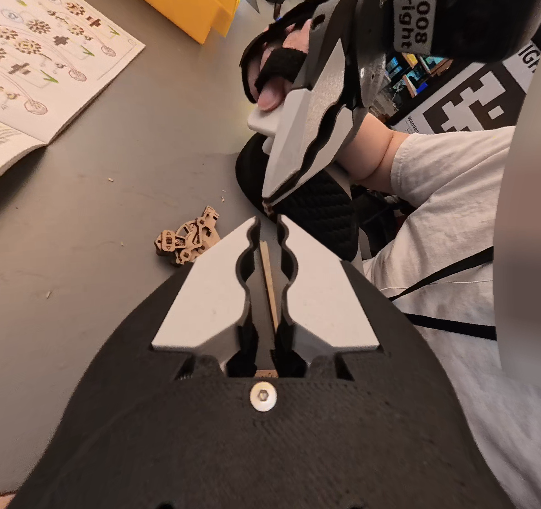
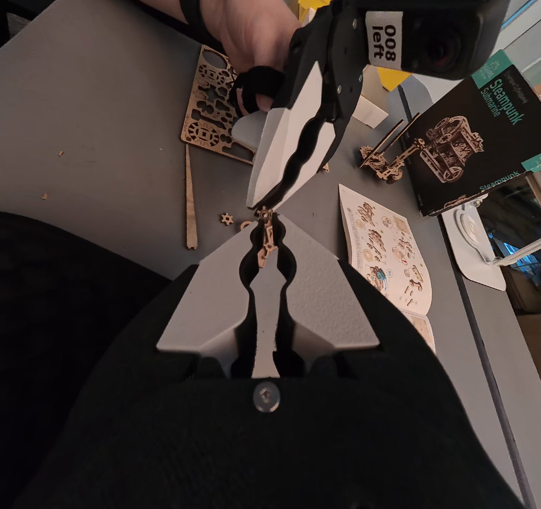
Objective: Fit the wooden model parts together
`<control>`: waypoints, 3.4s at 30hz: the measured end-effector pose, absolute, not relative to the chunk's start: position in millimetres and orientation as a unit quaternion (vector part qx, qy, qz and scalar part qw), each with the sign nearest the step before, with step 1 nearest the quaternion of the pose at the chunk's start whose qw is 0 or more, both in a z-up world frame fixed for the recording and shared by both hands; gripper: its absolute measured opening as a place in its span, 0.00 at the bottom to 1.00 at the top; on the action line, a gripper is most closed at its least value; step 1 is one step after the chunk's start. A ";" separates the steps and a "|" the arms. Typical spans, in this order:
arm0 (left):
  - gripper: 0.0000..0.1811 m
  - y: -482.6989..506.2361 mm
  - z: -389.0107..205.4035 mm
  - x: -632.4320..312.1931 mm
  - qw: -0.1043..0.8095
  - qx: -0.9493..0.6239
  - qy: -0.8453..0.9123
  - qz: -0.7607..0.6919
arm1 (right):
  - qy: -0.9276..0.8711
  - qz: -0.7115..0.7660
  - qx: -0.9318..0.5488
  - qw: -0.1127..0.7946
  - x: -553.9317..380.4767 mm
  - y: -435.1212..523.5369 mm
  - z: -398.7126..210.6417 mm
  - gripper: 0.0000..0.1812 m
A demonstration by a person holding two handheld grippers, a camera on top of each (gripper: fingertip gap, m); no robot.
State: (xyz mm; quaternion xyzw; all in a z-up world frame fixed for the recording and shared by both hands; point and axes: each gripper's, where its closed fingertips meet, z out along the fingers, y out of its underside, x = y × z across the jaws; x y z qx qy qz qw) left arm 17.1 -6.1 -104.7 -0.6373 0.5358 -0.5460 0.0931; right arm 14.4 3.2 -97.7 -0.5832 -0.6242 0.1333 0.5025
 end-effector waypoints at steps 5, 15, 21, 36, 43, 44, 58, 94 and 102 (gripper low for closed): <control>0.04 -4.3 -102.4 18.1 0.097 -0.639 0.528 -0.552 | -0.634 0.115 -0.581 0.496 14.1 3.5 -102.5 0.02; 0.00 33.3 -62.9 20.7 0.216 -0.633 0.413 -0.618 | -0.470 0.158 -0.649 0.577 21.9 35.1 -66.1 0.18; 0.00 45.5 -50.1 21.3 0.252 -0.630 0.328 -0.657 | -0.403 0.104 -0.655 0.630 21.4 44.0 -44.9 0.09; 0.00 39.7 -52.9 26.4 0.236 -0.626 0.316 -0.673 | -0.416 0.054 -0.668 0.614 20.7 46.3 -53.7 0.06; 0.01 32.1 -56.1 25.5 0.179 -0.622 0.308 -0.698 | -0.456 0.064 -0.648 0.607 18.0 38.2 -57.1 0.05; 0.00 30.3 -55.0 24.7 0.168 -0.618 0.307 -0.704 | -0.461 0.070 -0.643 0.607 16.6 35.6 -56.6 0.05; 0.02 40.3 -53.7 17.9 0.202 -0.632 0.323 -0.675 | -0.416 0.033 -0.725 0.549 36.3 51.7 -82.9 0.05; 0.09 44.7 -131.3 31.1 0.276 -0.681 0.553 -0.393 | -0.497 0.118 -0.765 0.393 20.9 29.0 -144.5 0.05; 0.06 32.5 -119.9 27.1 0.272 -0.643 0.586 -0.411 | -0.498 0.116 -0.762 0.398 20.1 28.3 -141.2 0.05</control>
